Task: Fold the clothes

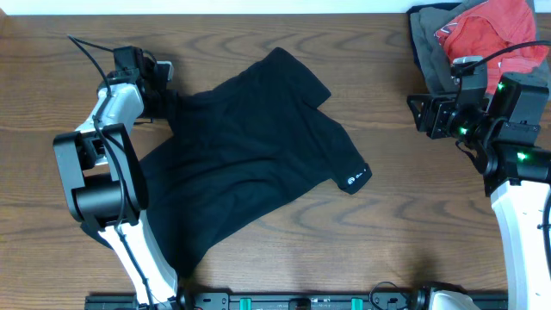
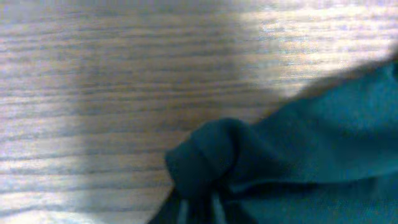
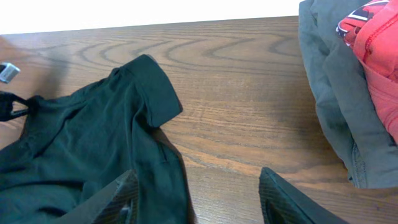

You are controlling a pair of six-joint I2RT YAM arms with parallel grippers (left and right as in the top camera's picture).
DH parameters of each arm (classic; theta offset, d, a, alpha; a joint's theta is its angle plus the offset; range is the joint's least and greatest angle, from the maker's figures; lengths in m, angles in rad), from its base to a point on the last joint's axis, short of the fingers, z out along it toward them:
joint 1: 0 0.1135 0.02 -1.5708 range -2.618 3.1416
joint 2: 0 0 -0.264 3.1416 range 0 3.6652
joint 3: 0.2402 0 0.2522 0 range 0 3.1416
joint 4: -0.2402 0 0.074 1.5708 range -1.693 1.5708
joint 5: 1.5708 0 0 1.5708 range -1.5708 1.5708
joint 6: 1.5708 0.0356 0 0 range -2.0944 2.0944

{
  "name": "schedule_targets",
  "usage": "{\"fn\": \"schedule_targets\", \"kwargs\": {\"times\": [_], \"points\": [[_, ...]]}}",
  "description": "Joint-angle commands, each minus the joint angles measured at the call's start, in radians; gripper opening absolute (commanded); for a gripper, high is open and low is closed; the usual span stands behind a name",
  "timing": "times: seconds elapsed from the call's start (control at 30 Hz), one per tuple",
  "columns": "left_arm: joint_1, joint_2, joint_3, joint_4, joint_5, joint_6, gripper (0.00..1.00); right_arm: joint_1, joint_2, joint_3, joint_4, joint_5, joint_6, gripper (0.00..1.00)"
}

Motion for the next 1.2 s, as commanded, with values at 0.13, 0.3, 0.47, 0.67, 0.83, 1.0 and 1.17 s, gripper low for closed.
{"fn": "schedule_targets", "kwargs": {"times": [0.13, 0.3, 0.47, 0.67, 0.83, 1.0, 1.17], "points": [[-0.011, -0.014, 0.003, 0.134, 0.024, 0.007, 0.06, 0.021, 0.023, 0.023, 0.002, 0.009, 0.009, 0.54], [-0.011, -0.064, 0.03, 0.307, 0.012, 0.007, 0.06, 0.033, 0.071, 0.023, -0.002, 0.009, 0.008, 0.54], [-0.016, -0.087, 0.046, 0.513, 0.013, 0.007, 0.06, 0.057, 0.108, 0.023, 0.016, 0.038, 0.008, 0.54], [-0.031, -0.086, 0.046, 0.732, 0.013, 0.007, 0.06, 0.062, 0.119, 0.023, 0.048, 0.061, 0.008, 0.54], [-0.035, -0.086, 0.046, 0.729, 0.012, 0.006, 0.98, 0.064, 0.119, 0.023, 0.073, 0.061, 0.008, 0.61], [-0.031, -0.116, 0.046, 0.553, 0.006, -0.038, 0.98, 0.079, 0.12, 0.023, 0.126, 0.061, 0.008, 0.65], [-0.027, -0.237, 0.046, 0.213, 0.006, -0.111, 0.98, 0.137, 0.128, 0.023, 0.18, 0.065, -0.008, 0.71]]}}
